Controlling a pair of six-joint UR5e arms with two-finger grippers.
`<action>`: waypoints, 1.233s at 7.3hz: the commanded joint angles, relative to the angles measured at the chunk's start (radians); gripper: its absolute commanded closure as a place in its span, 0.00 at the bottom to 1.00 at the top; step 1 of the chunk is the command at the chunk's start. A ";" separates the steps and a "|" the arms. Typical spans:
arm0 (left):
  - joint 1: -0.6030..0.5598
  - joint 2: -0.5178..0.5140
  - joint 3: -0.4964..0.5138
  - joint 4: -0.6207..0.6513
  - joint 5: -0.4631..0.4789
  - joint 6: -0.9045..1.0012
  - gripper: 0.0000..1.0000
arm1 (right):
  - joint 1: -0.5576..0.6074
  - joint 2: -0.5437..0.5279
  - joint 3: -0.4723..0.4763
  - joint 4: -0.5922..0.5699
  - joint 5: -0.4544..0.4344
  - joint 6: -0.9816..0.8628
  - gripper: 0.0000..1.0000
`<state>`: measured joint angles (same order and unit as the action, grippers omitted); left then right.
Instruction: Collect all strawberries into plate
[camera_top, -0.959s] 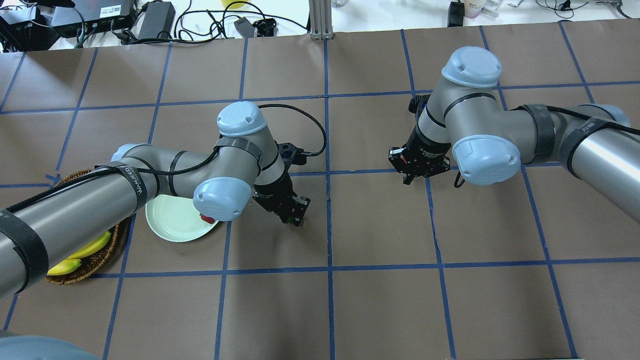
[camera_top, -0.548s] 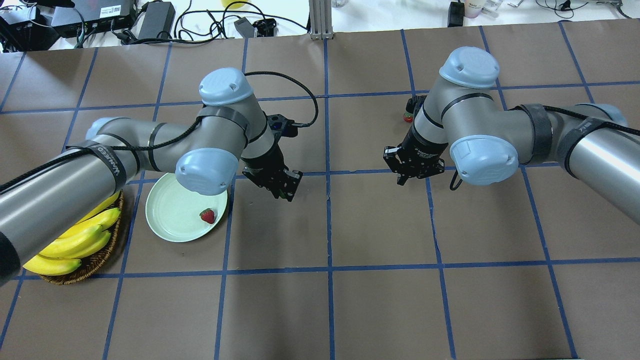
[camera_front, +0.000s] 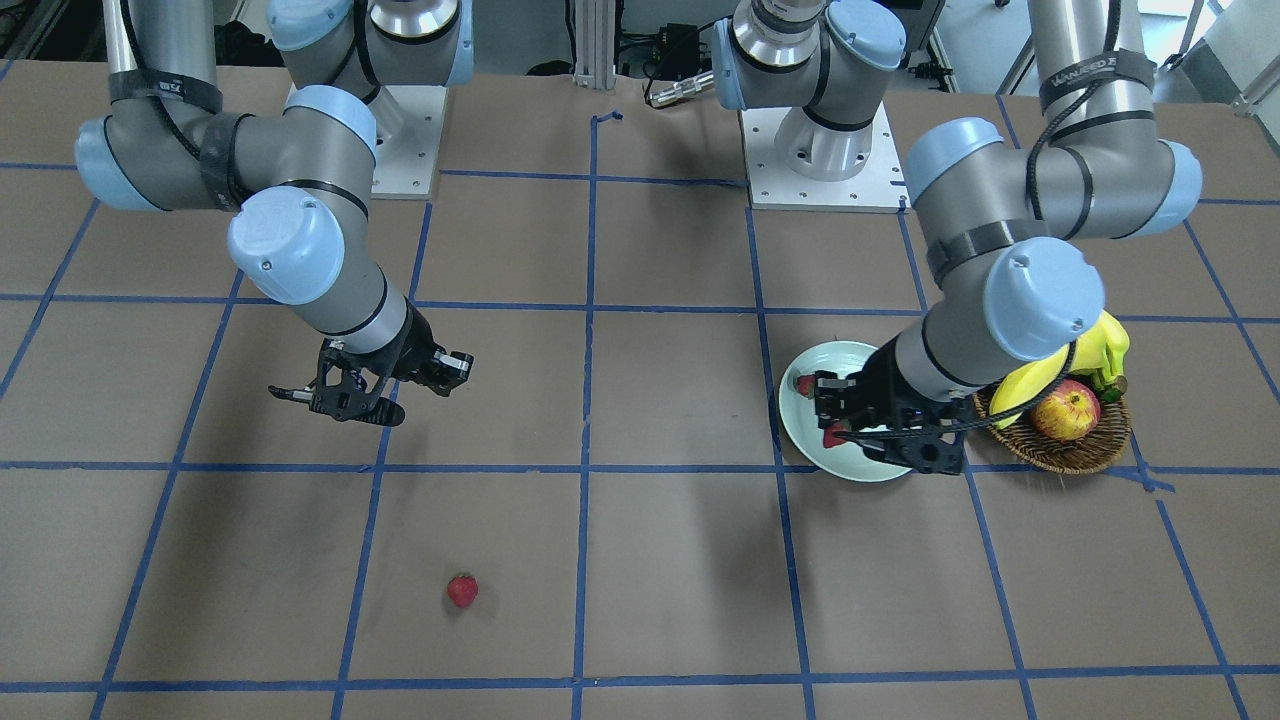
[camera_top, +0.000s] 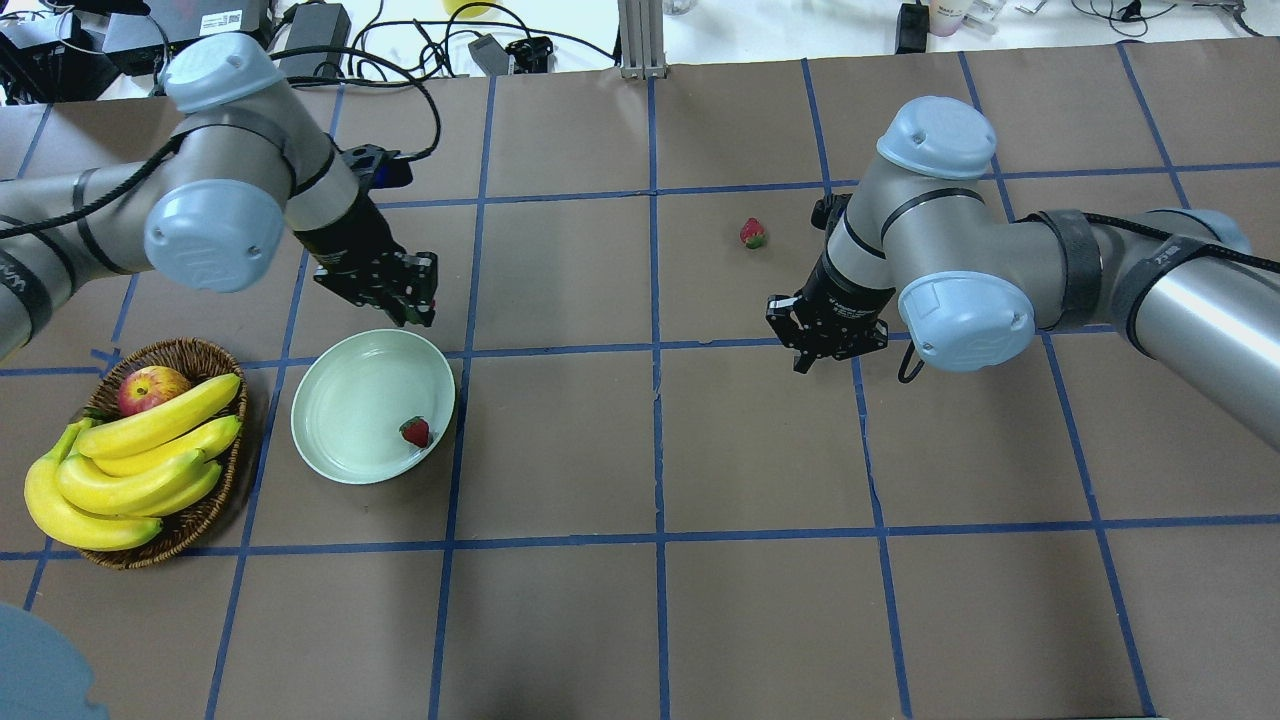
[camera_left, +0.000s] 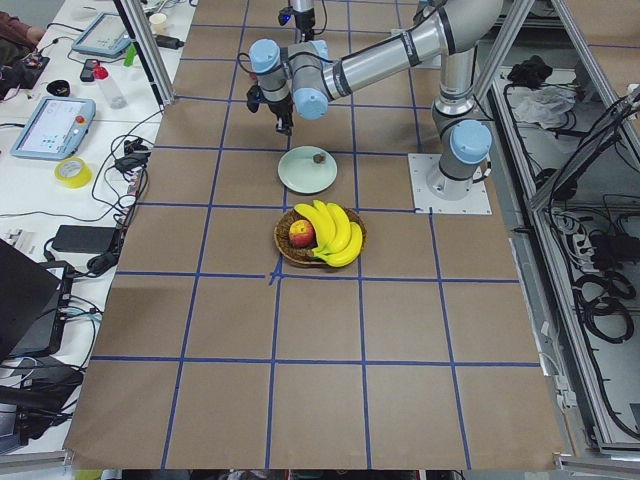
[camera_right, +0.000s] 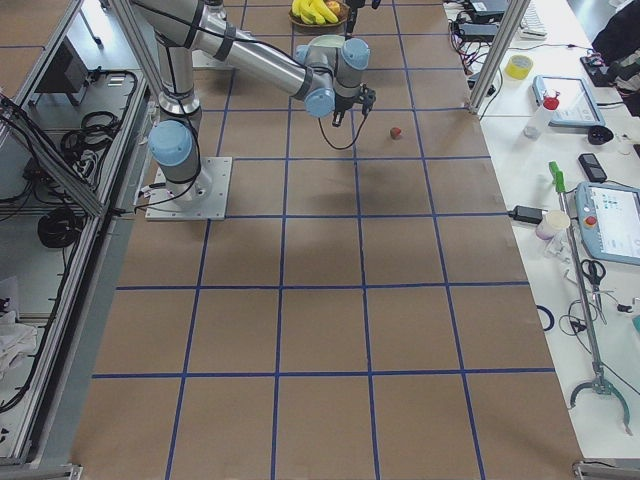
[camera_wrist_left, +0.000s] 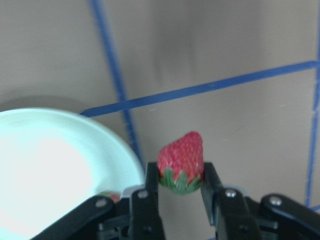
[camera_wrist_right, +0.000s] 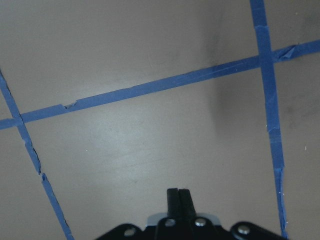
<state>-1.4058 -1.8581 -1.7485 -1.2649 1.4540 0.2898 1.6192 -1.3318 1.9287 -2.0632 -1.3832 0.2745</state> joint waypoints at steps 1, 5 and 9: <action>0.114 -0.019 -0.015 0.002 0.022 0.089 1.00 | 0.005 0.000 -0.005 -0.003 0.000 -0.001 1.00; 0.143 -0.058 -0.117 0.002 0.013 0.047 0.83 | 0.042 0.193 -0.210 -0.277 0.026 -0.037 0.13; 0.133 -0.010 -0.080 -0.022 0.011 -0.150 0.00 | 0.050 0.365 -0.375 -0.406 0.015 -0.258 0.08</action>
<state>-1.2690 -1.8842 -1.8439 -1.2761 1.4643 0.1923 1.6680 -1.0079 1.5845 -2.4407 -1.3600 0.1136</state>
